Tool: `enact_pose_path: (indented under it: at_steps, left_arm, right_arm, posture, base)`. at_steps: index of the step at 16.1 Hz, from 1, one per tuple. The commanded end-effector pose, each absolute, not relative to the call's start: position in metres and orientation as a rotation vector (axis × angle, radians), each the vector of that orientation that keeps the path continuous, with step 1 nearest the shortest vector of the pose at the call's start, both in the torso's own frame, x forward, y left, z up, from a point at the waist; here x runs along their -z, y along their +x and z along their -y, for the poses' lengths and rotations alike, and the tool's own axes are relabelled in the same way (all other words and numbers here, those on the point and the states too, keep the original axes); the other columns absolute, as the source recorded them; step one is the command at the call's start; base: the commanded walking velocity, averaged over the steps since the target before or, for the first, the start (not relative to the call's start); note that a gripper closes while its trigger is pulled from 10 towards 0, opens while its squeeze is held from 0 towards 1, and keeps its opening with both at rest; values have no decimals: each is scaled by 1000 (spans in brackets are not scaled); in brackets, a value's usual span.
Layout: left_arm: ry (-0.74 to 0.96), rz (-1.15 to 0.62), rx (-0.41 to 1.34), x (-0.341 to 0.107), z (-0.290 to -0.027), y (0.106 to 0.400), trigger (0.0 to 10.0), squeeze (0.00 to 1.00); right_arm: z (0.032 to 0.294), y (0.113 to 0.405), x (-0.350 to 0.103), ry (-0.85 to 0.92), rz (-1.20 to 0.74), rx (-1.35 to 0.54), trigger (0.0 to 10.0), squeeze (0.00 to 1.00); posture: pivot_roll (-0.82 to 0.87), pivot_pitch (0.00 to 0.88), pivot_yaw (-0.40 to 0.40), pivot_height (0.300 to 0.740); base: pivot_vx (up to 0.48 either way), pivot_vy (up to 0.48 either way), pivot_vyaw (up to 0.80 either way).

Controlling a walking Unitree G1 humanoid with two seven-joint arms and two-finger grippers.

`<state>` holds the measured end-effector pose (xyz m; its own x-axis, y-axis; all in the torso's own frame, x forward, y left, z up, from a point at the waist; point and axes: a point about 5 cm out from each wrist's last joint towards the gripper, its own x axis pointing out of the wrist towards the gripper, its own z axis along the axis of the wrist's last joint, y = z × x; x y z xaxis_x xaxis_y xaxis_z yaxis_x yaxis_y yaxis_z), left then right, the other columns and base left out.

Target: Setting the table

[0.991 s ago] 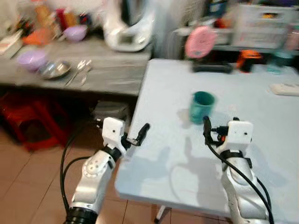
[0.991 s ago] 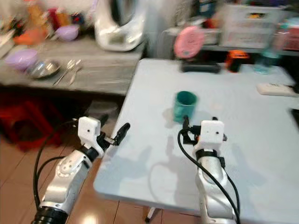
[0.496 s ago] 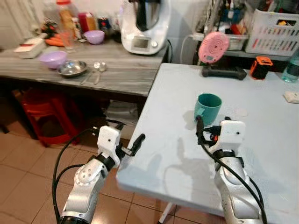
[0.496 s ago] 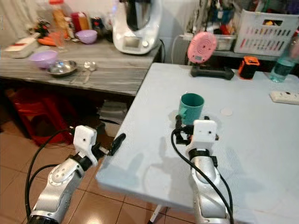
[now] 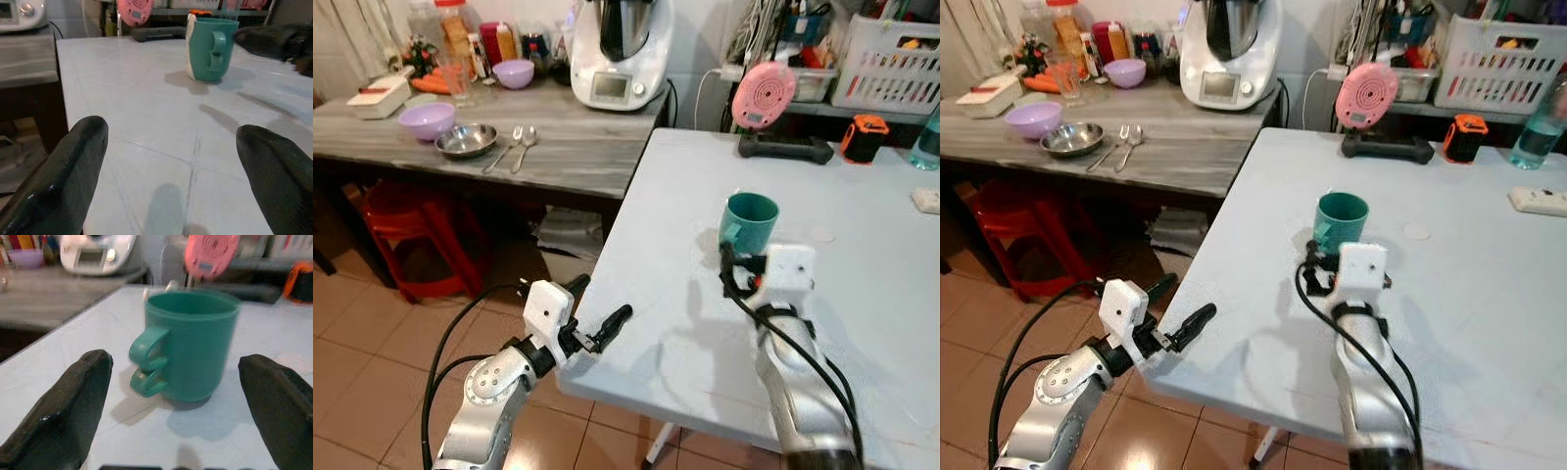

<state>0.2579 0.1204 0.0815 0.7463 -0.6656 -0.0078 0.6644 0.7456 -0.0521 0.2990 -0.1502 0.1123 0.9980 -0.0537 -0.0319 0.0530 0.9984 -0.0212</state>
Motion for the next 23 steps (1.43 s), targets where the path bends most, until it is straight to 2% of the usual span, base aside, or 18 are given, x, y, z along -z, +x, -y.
enact_pose_path:
  at_steps: [1, 5, 7, 12, 21, 22, 23]
  left_arm:
    - [-38, -17, 748, -85, -121, 257, 10000, 0]
    - [-56, -19, 794, -84, -115, 254, 10000, 0]
    - [-79, -24, 831, -84, -112, 253, 10000, 0]
    - [-90, -24, 859, -83, -112, 252, 10000, 0]
    - [-89, -21, 874, -84, -109, 254, 10000, 0]
    - [-88, -18, 875, -85, -108, 255, 10000, 0]
    - [-88, -15, 876, -86, -108, 255, 10000, 0]
  right_arm:
    - [144, 302, -110, -15, -59, 37, 10000, 0]
    - [124, 317, -106, -31, -108, 2, 10000, 0]
    - [125, 325, -109, -49, -113, 36, 10000, 0]
    - [141, 335, -116, -89, -92, 142, 10000, 0]
    - [165, 332, -112, -112, -96, 255, 10000, 0]
    - [167, 333, -113, -112, -94, 257, 5882, 0]
    - [167, 334, -114, -114, -92, 259, 8588, 0]
  posture:
    - [-30, 0, 28, 740]
    - [-30, 0, 25, 740]
    - [-32, 0, 21, 740]
    - [-35, 0, 19, 740]
    - [-47, 0, 30, 740]
    - [-46, 0, 32, 740]
    - [-46, 0, 32, 740]
  base:
    - [0, 0, 0]
    - [0, 0, 0]
    - [0, 0, 0]
    - [0, 0, 0]
    - [0, 0, 0]
    - [0, 0, 0]
    - [0, 0, 0]
